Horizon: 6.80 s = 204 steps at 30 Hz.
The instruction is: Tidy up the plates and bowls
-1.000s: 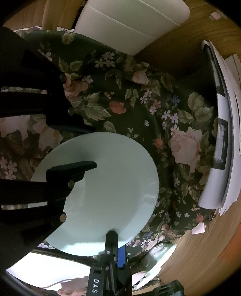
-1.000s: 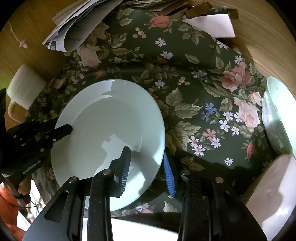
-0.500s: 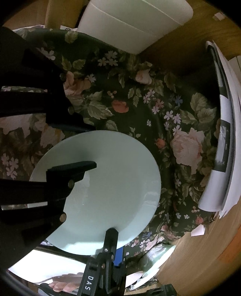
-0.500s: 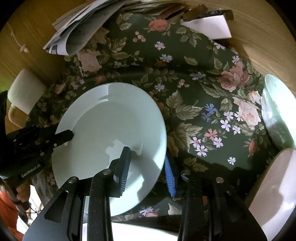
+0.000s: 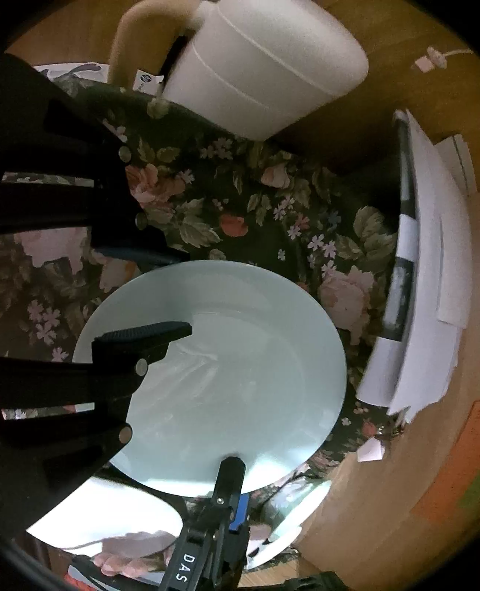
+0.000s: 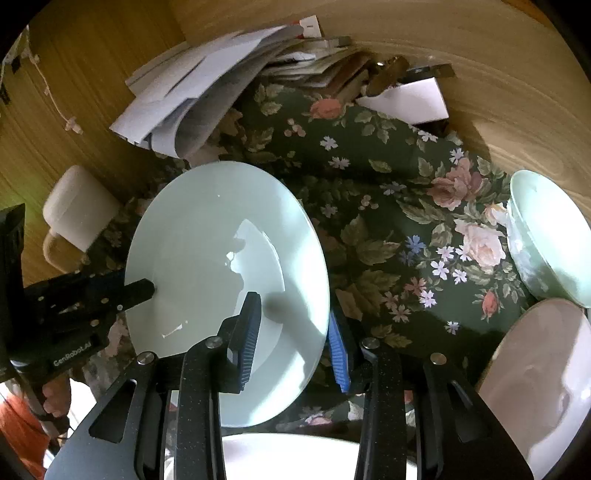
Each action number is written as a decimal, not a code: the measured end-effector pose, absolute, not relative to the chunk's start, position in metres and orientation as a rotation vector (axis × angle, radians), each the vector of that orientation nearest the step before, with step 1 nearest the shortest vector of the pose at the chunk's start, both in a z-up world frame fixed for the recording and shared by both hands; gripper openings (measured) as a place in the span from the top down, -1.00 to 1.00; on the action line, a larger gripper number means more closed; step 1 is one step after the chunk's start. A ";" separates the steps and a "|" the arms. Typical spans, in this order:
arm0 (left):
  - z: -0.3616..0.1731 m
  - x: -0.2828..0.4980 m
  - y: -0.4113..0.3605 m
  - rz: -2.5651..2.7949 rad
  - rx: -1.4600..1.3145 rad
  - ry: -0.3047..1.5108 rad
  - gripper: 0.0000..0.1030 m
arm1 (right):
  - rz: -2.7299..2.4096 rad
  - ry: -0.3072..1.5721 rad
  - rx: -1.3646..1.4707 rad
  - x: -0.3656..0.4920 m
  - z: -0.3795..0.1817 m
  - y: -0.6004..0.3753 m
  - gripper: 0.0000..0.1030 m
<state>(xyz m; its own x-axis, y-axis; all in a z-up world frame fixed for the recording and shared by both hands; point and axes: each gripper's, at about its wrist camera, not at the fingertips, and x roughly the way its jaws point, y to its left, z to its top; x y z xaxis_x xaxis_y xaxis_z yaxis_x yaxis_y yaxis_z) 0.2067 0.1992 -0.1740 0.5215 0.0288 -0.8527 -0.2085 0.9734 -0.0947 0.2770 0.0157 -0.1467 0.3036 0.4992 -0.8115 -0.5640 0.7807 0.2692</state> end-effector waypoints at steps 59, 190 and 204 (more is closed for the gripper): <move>-0.131 0.116 0.082 -0.009 -0.159 0.944 0.43 | 0.593 0.979 0.060 0.169 -0.121 -0.134 0.42; -0.176 0.303 -0.039 -0.238 -0.010 1.097 0.69 | 0.315 0.915 0.203 0.234 -0.157 -0.232 0.49; -0.137 0.279 -0.028 -0.231 -0.029 0.982 0.69 | 0.324 0.837 0.211 0.217 -0.125 -0.231 0.49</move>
<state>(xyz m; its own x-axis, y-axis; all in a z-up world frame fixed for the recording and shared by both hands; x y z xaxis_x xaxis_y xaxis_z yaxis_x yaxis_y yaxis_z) 0.2790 -0.0277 -0.1367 0.5327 -0.2063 -0.8208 0.1803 0.9752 -0.1281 0.2171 -0.2314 -0.1252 0.6245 0.3627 -0.6917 -0.1979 0.9302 0.3091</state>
